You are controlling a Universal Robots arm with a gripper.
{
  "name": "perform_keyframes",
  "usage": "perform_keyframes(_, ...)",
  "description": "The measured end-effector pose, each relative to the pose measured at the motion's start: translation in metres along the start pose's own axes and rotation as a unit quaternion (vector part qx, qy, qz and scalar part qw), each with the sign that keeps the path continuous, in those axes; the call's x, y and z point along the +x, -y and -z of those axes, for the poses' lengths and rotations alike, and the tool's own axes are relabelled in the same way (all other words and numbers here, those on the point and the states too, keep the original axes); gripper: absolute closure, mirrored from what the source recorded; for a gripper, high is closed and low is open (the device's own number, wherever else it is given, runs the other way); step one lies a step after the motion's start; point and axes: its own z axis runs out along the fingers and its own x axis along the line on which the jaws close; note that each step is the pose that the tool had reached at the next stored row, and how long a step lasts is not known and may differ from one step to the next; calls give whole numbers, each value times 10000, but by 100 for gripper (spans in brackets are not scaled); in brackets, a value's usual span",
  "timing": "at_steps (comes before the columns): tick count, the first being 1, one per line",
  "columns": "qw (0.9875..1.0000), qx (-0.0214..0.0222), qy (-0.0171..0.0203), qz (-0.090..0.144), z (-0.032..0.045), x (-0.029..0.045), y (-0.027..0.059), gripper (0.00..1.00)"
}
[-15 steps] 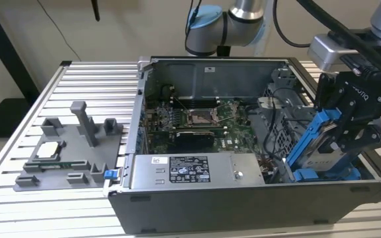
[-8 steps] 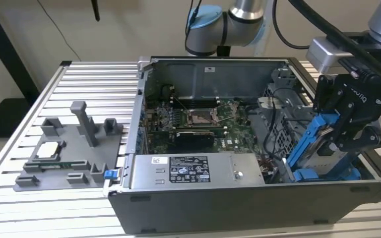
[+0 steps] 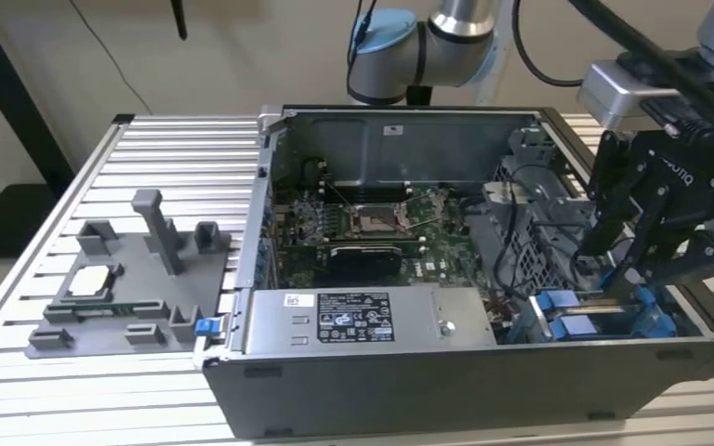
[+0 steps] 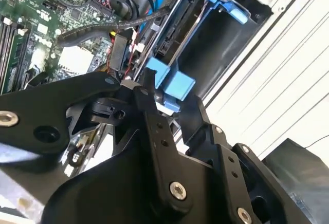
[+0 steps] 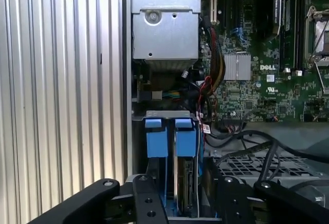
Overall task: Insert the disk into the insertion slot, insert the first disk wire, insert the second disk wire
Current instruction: 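Insert the disk into the insertion slot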
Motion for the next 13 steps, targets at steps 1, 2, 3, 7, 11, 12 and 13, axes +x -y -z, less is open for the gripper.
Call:
perform_keyframes(1, 10000, 0, -1, 0, 48, -1, -1, 0)
perform_keyframes(2, 10000, 0, -1, 0, 90, -1, -2, 0)
perform_keyframes(3, 10000, 0, 2, 0, 129, -2, -3, 0)
perform_keyframes(7, 10000, 0, 6, 2, 165, -9, 2, 0)
perform_keyframes(11, 10000, -1, 25, 2, 141, -50, 33, 0)
perform_keyframes(12, 10000, -1, 31, 2, 131, -58, 57, 0)
perform_keyframes(13, 10000, -1, 34, 2, 122, -68, 81, 0)
